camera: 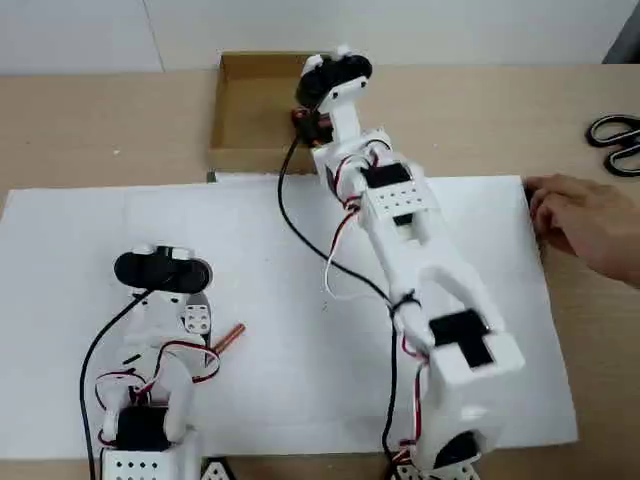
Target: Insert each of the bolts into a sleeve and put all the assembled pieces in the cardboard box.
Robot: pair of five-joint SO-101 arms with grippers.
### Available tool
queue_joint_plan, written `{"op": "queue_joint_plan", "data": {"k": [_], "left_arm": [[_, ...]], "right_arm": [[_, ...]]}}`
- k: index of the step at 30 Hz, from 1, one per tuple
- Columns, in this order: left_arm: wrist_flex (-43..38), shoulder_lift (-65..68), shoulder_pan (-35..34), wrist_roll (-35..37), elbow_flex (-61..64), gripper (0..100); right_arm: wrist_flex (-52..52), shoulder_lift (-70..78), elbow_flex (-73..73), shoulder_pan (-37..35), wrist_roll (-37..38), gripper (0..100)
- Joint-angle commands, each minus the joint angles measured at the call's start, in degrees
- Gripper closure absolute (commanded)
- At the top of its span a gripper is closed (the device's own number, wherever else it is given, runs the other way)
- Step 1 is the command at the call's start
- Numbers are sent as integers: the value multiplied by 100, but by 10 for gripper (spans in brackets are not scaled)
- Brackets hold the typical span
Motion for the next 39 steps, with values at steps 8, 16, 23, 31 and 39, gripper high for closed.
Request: {"op": "queue_joint_plan", "data": {"k": [8,16,23,31,39], "left_arm": [[9,-62,-35,-18,-48,994],[9,-62,-35,-18,-48,994],[9,-62,-35,-18,-48,994],[9,-62,-35,-18,-48,994],[9,-62,-35,-18,-48,994]], "right_arm": [[-734,796,-1503,189,35,998],[-242,901,-2224,136,-114,997],[-4,901,-2224,13,-229,995],[127,892,-2224,-4,-246,995],[382,866,-2233,-136,-193,914]]}}
